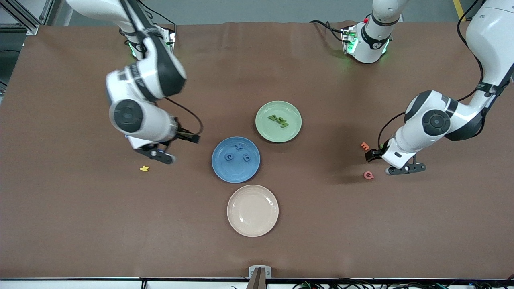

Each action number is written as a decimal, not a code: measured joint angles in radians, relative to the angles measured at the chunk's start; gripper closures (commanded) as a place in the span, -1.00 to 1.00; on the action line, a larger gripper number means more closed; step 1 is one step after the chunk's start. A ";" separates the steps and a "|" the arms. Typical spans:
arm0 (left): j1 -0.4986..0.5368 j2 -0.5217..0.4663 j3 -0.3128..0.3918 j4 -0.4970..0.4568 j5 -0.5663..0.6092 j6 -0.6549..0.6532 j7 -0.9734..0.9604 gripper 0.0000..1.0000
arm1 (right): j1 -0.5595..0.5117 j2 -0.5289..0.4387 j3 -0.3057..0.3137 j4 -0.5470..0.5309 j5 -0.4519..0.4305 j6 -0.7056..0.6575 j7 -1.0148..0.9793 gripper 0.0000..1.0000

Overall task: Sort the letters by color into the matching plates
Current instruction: 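Grasp green B with the left gripper while the right gripper grasps blue 3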

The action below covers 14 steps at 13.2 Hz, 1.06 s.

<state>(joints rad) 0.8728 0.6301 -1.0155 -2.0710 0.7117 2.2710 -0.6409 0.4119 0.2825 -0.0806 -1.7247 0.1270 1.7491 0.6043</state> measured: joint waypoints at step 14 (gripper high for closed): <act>0.071 0.011 0.057 -0.106 0.034 -0.004 0.054 -0.29 | -0.445 -0.116 -0.002 -0.526 -0.129 0.453 -0.945 -0.99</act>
<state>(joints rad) 0.9434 0.6413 -0.9584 -2.1770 0.7458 2.2672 -0.5866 -0.0332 0.1668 -0.0830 -2.2503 -0.0015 2.2018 -0.3407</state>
